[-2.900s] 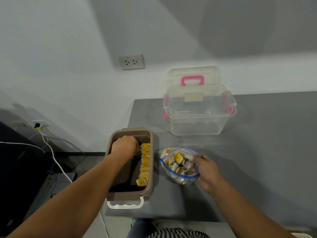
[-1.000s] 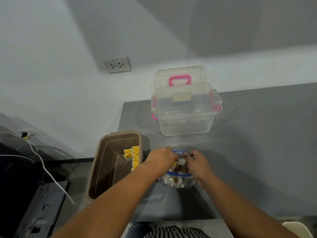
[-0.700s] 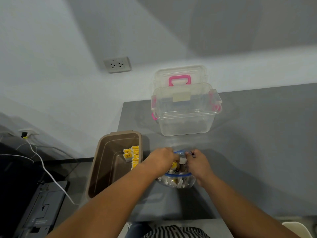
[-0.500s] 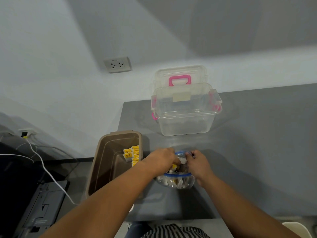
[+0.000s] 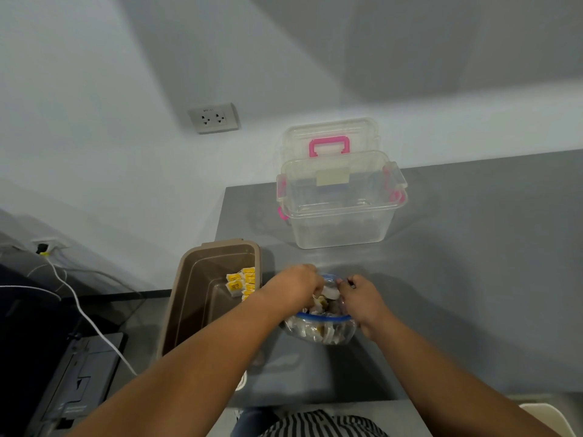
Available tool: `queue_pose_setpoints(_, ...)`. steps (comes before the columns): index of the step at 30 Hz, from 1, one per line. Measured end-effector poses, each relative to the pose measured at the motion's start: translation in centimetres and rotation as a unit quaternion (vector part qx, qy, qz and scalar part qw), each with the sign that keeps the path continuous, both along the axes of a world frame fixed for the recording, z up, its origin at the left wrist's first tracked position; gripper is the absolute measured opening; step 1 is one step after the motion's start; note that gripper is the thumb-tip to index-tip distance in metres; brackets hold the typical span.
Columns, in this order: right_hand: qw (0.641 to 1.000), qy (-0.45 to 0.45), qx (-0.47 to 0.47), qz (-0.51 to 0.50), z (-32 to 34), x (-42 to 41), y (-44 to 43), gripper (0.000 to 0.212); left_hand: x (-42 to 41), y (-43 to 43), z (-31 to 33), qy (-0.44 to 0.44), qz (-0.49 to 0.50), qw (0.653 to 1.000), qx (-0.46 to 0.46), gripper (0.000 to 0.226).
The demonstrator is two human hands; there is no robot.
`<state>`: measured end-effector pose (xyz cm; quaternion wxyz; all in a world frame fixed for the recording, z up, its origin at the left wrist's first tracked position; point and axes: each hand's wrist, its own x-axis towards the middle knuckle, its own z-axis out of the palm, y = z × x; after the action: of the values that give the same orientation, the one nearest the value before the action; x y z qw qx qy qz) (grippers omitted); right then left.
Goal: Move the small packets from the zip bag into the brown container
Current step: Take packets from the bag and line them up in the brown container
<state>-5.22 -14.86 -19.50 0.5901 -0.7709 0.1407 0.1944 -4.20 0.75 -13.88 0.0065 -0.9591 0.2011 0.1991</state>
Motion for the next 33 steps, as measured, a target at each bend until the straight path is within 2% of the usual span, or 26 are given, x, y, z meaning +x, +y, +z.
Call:
queue_pose_setpoints(4, 0.998, 0.015, 0.051, -0.031, 0.0, 0.1, 0.1, 0.019, -0.3, 0.5, 0.5, -0.02, 0.033, 0.998, -0.043, 0.019)
queue_pose_setpoints(10, 0.996, 0.013, 0.07, -0.06, 0.5, -0.1, 0.2, 0.021, 0.2, 0.3, 1.6, 0.02, 0.089, 0.994, -0.056, 0.023)
queue_pose_setpoints(15, 0.996, -0.021, 0.031, -0.078, 1.0, -0.3, -0.5, 0.047, -0.4, 1.3, 1.9, -0.022, 0.12, 0.985, -0.124, 0.018)
queue_pose_setpoints(19, 0.997, 0.039, 0.014, -0.071, 1.4, -0.1, -1.1, 0.065, -1.2, 2.3, 3.5, -0.081, 0.142, 0.958, -0.234, 0.014)
queue_pose_setpoints(23, 0.984, 0.16, 0.059, -0.041, 1.4, -0.1, -1.1, 0.041, -2.1, 3.6, 6.5, -0.108, 0.191, 0.928, -0.299, 0.013)
queue_pose_setpoints(27, 0.978, 0.143, 0.131, -0.08, 1.3, 0.1, -0.3, 0.013, -3.0, 6.3, 9.0, -0.129, 0.255, 0.903, -0.321, 0.008)
queue_pose_setpoints(30, 0.978, 0.126, 0.139, -0.096, 1.1, 0.5, 0.2, 0.015, -3.7, 9.2, 9.9, -0.151, 0.287, 0.896, -0.303, 0.009)
queue_pose_setpoints(33, 0.976, 0.111, 0.146, -0.118, 1.2, 0.7, 0.8, 0.021, -4.1, 12.0, 9.8, -0.134, 0.312, 0.903, -0.262, 0.011)
